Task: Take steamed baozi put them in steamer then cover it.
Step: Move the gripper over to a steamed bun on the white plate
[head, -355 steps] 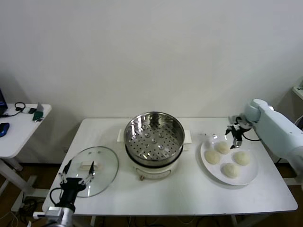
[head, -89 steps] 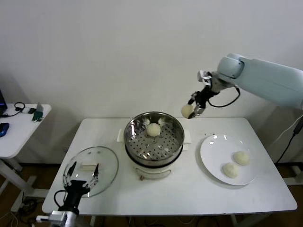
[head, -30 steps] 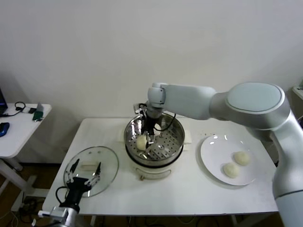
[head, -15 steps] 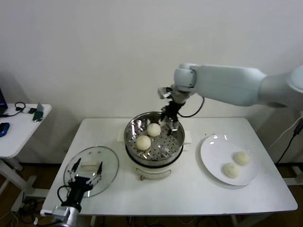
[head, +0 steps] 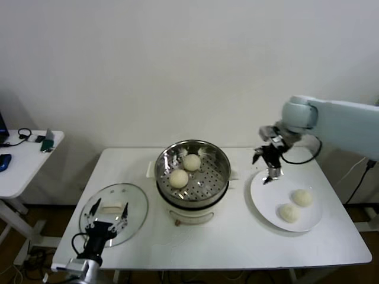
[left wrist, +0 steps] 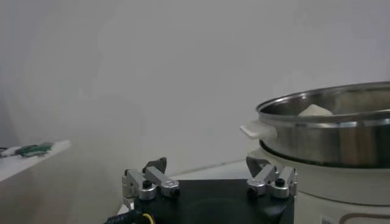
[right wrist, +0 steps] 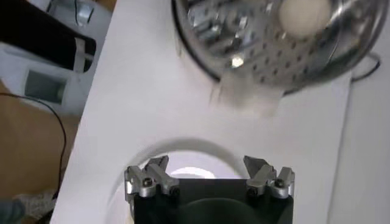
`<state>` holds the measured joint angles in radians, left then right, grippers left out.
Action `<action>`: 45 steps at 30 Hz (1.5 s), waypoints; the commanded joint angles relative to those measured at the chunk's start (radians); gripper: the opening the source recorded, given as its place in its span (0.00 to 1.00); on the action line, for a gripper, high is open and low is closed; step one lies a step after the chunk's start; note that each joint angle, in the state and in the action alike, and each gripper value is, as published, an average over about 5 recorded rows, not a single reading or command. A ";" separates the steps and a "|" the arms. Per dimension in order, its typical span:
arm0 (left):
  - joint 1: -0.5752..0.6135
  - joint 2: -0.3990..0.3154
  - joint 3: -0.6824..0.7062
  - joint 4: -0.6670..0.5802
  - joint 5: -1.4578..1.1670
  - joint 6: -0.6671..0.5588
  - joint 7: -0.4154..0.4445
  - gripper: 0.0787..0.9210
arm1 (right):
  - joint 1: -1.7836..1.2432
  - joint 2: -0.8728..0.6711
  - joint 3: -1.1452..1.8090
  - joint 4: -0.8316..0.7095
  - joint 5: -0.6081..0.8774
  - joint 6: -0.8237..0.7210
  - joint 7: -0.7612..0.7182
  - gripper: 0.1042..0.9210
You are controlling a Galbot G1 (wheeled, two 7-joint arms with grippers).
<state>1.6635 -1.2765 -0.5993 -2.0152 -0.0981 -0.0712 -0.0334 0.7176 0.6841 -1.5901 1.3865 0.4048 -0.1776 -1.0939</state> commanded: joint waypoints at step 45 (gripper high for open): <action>0.031 -0.039 -0.024 0.013 0.045 0.000 -0.006 0.88 | -0.660 -0.024 0.554 -0.282 -0.440 0.108 -0.049 0.87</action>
<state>1.6951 -1.3164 -0.6235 -2.0028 -0.0529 -0.0711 -0.0393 0.0732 0.6480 -1.0483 1.1161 -0.0232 -0.0732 -1.1338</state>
